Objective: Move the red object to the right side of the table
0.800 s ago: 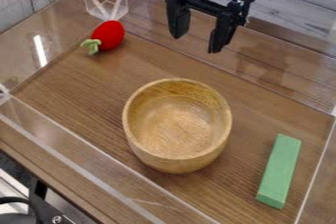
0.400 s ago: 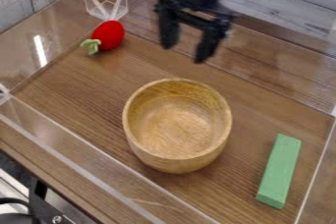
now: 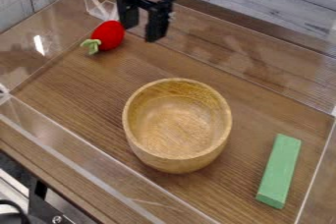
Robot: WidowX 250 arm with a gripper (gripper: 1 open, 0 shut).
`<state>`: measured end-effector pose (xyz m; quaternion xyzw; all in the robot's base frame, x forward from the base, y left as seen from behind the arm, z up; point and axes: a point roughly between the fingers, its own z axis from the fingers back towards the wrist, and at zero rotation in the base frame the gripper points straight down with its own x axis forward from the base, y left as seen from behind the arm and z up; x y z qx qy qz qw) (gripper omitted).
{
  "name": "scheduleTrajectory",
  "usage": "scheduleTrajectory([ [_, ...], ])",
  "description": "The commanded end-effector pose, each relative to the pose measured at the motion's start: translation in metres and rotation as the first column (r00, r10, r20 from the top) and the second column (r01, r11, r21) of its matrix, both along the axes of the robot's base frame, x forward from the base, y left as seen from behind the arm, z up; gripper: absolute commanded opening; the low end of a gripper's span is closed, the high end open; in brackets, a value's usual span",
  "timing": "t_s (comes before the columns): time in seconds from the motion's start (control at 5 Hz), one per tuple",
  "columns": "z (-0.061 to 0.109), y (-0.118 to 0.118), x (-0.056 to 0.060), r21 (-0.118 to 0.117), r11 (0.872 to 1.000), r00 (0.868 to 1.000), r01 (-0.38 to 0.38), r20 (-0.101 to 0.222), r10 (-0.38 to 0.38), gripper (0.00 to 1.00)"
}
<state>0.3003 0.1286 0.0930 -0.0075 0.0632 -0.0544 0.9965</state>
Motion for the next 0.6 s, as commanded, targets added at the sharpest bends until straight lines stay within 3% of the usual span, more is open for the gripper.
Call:
scheduleTrajectory([
  [0.0, 0.016, 0.038, 0.010, 0.041, 0.999, 0.998, 0.014, 0.064, -0.017, 1.00],
  [0.4, -0.006, 0.063, 0.030, 0.028, 0.993, 0.992, 0.116, 0.048, -0.117, 1.00],
])
